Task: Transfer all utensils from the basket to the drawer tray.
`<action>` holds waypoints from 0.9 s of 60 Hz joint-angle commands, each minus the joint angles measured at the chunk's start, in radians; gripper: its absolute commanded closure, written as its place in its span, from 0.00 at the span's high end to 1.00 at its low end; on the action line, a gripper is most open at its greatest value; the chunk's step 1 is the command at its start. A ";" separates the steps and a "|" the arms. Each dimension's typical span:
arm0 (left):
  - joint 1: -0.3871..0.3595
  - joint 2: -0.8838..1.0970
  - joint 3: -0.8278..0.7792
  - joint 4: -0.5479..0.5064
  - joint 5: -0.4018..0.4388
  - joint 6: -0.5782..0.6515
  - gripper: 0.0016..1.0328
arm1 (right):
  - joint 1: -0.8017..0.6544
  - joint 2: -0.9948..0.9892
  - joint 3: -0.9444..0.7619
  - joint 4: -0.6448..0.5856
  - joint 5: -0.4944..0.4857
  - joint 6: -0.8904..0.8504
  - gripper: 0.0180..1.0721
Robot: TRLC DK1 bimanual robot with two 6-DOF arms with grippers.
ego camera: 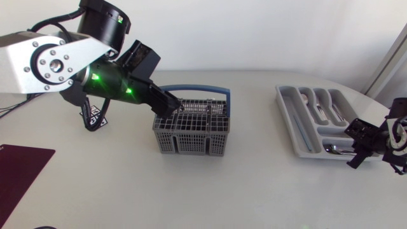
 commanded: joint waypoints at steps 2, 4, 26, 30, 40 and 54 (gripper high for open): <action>0.014 -0.006 -0.026 -0.010 -0.007 0.002 0.86 | -0.018 0.059 0.013 0.051 0.017 -0.043 0.11; 0.018 -0.004 -0.027 -0.010 -0.007 0.002 0.86 | -0.021 0.063 0.011 0.053 0.017 -0.046 0.14; 0.058 -0.010 -0.041 -0.030 -0.007 0.002 0.86 | -0.025 -0.040 -0.053 0.047 0.015 -0.051 0.83; 0.071 -0.012 -0.046 -0.033 -0.007 0.002 0.86 | -0.025 -0.081 -0.058 0.005 0.006 -0.048 0.83; 0.112 -0.012 -0.064 -0.042 -0.007 0.000 0.86 | -0.010 -0.207 -0.050 -0.157 -0.038 0.026 0.86; 0.158 -0.012 -0.109 -0.039 -0.005 0.002 0.86 | 0.159 -0.357 -0.064 -0.344 -0.066 0.190 0.86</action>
